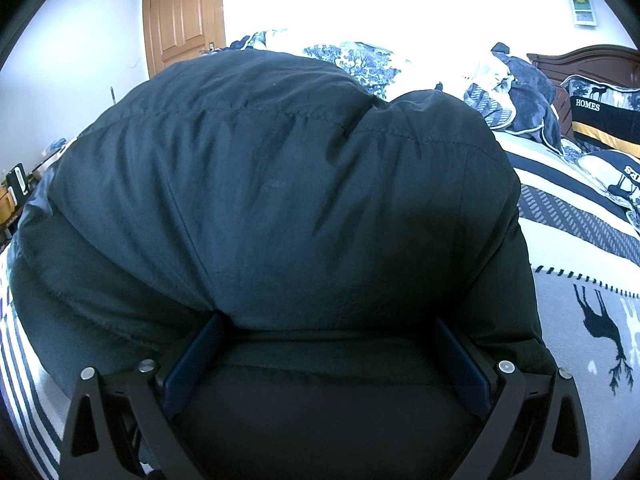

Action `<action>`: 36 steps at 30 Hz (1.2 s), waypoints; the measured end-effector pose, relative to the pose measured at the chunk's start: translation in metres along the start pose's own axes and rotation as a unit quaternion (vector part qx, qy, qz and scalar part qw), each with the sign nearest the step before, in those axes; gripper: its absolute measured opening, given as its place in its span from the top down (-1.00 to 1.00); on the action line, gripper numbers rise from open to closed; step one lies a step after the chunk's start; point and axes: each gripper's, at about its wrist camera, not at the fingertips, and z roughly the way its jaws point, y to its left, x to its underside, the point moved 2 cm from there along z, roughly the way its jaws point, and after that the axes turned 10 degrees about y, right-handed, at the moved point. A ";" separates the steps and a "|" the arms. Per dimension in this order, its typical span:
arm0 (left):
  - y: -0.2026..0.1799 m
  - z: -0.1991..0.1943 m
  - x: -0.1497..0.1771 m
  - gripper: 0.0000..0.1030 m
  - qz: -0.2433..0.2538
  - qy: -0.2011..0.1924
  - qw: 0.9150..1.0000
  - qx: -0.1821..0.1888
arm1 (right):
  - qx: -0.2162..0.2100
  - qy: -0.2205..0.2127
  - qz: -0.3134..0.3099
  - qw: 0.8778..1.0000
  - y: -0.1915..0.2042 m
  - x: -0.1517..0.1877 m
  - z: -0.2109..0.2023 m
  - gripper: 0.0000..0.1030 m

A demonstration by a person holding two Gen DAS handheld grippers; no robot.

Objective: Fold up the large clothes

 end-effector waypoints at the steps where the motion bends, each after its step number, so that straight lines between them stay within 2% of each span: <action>1: 0.001 0.004 -0.001 -1.00 -0.002 0.008 1.000 0.002 | 0.009 0.002 -0.006 1.000 0.003 0.000 0.001 -1.00; 3: 0.001 0.002 -0.002 -1.00 -0.001 0.006 1.000 0.009 | 0.009 0.007 0.000 1.000 0.004 -0.002 0.001 -1.00; 5: 0.001 -0.005 -0.001 -1.00 0.009 -0.004 1.000 0.003 | 0.009 0.025 0.033 0.999 0.000 0.000 -0.008 -1.00; 6: 0.001 -0.007 0.000 -1.00 0.010 -0.007 1.000 0.002 | 0.020 0.033 0.053 0.998 -0.002 0.001 -0.015 -1.00; 7: 0.002 -0.010 0.001 -1.00 0.008 -0.008 1.000 0.003 | 0.054 0.045 0.075 0.995 -0.002 0.002 -0.028 -1.00; 9: 0.001 -0.019 0.004 -1.00 0.002 -0.012 1.000 0.012 | 0.094 0.056 0.077 0.991 0.004 0.000 -0.052 -1.00; 11: -0.006 -0.036 0.006 -1.00 0.009 -0.025 1.000 0.010 | 0.100 0.032 0.066 0.992 0.018 0.000 -0.090 -1.00; 13: -0.011 -0.053 0.008 -1.00 0.012 -0.036 0.999 0.008 | 0.096 0.021 0.058 0.993 0.033 0.002 -0.126 -1.00; 16: -0.013 -0.083 0.020 -1.00 0.012 -0.048 0.999 0.002 | 0.094 0.048 0.046 0.993 0.057 0.008 -0.172 -1.00; 19: -0.006 -0.112 0.035 -1.00 0.000 -0.051 0.998 -0.021 | 0.060 0.042 0.051 0.996 0.070 0.014 -0.214 -1.00; 23: 0.005 -0.146 0.045 -1.00 -0.010 -0.066 0.997 -0.029 | 0.025 0.027 0.088 0.995 0.072 0.024 -0.262 -1.00; 31: -0.007 -0.195 0.052 -1.00 0.013 -0.096 0.993 -0.064 | 0.022 0.007 0.075 0.997 0.091 0.039 -0.309 -1.00; 36: -0.014 -0.211 0.059 -1.00 0.018 -0.100 0.994 -0.049 | 0.023 -0.003 0.071 0.997 0.097 0.041 -0.330 -1.00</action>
